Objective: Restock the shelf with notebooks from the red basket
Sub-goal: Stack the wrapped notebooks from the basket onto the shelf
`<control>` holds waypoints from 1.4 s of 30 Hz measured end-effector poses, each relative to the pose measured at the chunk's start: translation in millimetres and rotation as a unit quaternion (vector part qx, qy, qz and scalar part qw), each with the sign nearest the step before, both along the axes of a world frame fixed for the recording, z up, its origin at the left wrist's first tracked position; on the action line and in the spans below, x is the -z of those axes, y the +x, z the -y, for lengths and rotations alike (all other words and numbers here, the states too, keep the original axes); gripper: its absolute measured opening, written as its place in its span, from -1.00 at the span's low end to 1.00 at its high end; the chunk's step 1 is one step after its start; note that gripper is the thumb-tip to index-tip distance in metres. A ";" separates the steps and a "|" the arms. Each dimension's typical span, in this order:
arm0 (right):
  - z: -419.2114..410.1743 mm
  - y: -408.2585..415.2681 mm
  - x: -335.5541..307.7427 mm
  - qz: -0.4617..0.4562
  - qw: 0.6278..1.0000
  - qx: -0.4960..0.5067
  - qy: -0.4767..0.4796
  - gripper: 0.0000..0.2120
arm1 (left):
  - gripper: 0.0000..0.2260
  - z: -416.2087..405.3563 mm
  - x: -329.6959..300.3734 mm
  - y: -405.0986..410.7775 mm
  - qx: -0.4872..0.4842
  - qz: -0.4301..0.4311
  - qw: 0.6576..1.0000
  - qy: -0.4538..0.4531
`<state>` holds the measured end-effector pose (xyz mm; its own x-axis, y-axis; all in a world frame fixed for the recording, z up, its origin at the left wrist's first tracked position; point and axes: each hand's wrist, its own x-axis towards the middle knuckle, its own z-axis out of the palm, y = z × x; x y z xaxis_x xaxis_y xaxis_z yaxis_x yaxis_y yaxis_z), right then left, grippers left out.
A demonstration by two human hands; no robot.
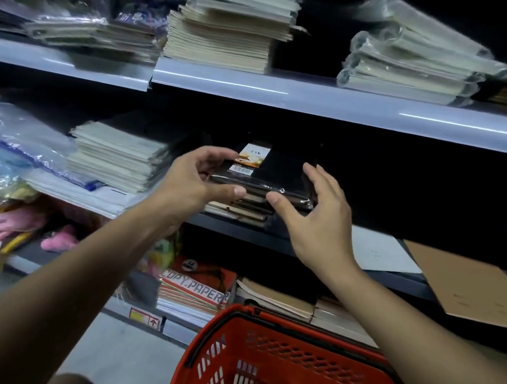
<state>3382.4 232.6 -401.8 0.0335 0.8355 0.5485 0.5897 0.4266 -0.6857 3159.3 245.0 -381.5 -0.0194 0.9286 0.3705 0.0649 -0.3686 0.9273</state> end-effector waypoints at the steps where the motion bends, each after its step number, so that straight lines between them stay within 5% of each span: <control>1: -8.2 -3.6 -0.9 -0.001 1.000 0.002 0.000 -0.22 | -0.43 -9.1 -0.3 -3.6 -0.002 -0.002 1.000 -0.001; 16: -107.7 -38.3 10.1 0.035 0.998 0.045 -0.026 -0.30 | -0.35 -115.7 18.7 -38.7 -0.018 -0.043 0.999 -0.012; 26: -109.9 -42.1 19.9 0.098 0.993 0.048 -0.048 -0.24 | -0.53 -114.1 32.9 -43.7 -0.076 -0.126 0.989 0.018; 36: -102.0 -41.1 17.3 0.108 0.991 0.046 -0.070 -0.22 | -0.43 -97.2 30.4 -38.8 -0.189 -0.259 0.946 0.046; 42: -89.9 -31.6 18.1 0.111 0.991 0.037 -0.060 -0.22 | -0.53 -82.3 32.5 -41.4 -0.219 -0.270 0.936 0.052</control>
<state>3350.8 322.5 -419.9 -0.0132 0.8953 0.4453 0.7582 0.2993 -0.5793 3117.8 327.3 -414.0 -0.1735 0.8339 0.5240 0.6791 -0.2840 0.6769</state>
